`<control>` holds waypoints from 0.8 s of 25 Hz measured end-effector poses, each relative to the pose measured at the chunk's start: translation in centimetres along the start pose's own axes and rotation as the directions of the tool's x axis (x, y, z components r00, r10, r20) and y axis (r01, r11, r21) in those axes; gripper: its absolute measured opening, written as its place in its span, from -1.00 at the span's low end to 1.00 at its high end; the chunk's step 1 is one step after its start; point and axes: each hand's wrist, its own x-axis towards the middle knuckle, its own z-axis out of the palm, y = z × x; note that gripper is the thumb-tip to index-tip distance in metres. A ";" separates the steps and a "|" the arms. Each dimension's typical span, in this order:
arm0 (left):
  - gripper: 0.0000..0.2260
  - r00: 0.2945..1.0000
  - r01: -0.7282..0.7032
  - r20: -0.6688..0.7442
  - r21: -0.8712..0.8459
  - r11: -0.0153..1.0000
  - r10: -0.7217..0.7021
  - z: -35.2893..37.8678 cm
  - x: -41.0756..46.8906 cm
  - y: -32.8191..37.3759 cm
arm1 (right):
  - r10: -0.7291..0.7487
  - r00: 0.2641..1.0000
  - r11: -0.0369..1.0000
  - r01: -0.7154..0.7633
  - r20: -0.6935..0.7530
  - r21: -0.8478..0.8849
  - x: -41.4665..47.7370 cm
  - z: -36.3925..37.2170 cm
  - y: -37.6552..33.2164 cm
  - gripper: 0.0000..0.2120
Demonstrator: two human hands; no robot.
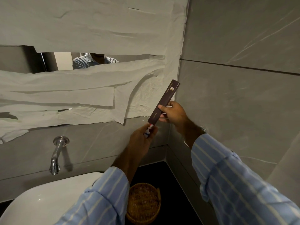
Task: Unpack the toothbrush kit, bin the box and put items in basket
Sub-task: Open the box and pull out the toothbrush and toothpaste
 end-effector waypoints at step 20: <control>-0.95 0.978 -0.175 0.118 0.912 0.370 0.173 -2.2 0.2 2.6 | 0.040 0.997 0.998 -0.037 -0.068 0.051 0.2 -0.3 2.8 -0.73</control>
